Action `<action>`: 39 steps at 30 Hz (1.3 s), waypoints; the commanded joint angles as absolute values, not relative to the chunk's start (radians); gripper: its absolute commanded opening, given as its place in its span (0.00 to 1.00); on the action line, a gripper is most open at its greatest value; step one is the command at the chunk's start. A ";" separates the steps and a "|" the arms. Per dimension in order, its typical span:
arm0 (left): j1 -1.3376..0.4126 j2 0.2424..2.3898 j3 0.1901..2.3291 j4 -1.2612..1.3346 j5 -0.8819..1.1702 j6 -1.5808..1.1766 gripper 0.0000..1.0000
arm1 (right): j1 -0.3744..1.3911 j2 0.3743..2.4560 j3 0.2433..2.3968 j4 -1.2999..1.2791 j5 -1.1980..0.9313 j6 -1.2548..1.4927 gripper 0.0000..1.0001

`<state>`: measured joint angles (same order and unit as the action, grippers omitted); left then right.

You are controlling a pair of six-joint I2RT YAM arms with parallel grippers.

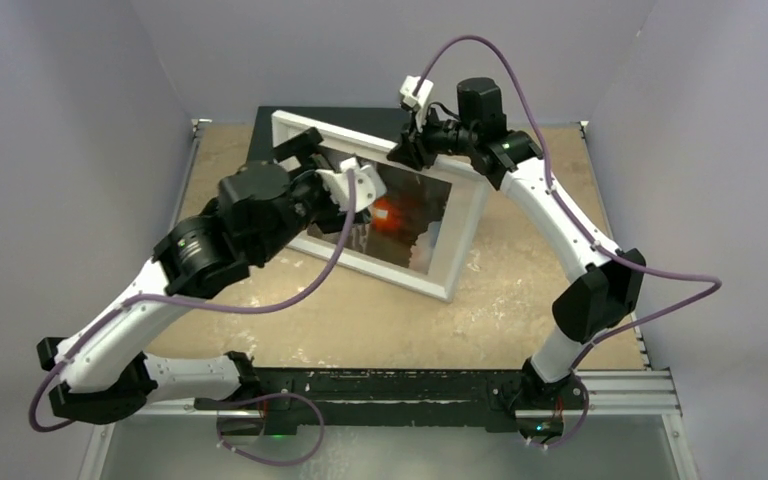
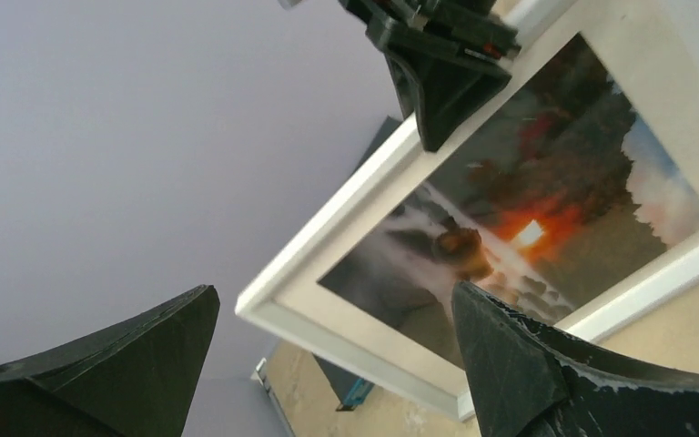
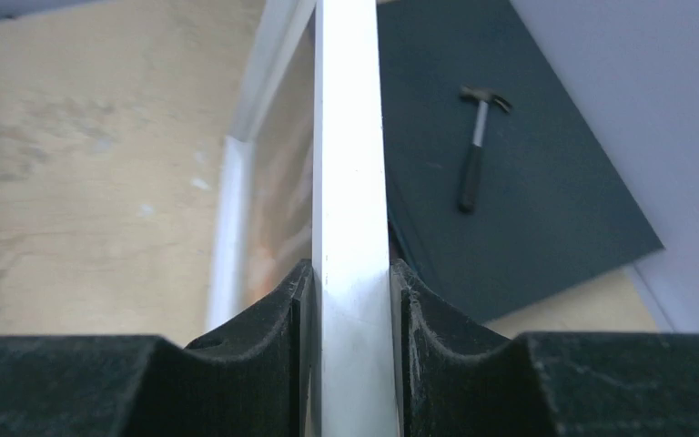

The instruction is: Put the photo into the frame

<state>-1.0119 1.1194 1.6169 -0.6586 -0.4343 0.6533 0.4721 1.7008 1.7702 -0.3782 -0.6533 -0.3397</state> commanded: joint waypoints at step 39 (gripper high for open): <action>0.187 1.722 1.198 -0.430 0.254 0.613 0.68 | 0.444 1.937 1.468 -0.043 -0.593 -0.139 0.95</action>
<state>0.1795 1.7191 1.2133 -0.5404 0.2520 0.6064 0.4248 2.0102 1.4731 -0.1257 -0.5789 -0.2848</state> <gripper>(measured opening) 0.683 0.585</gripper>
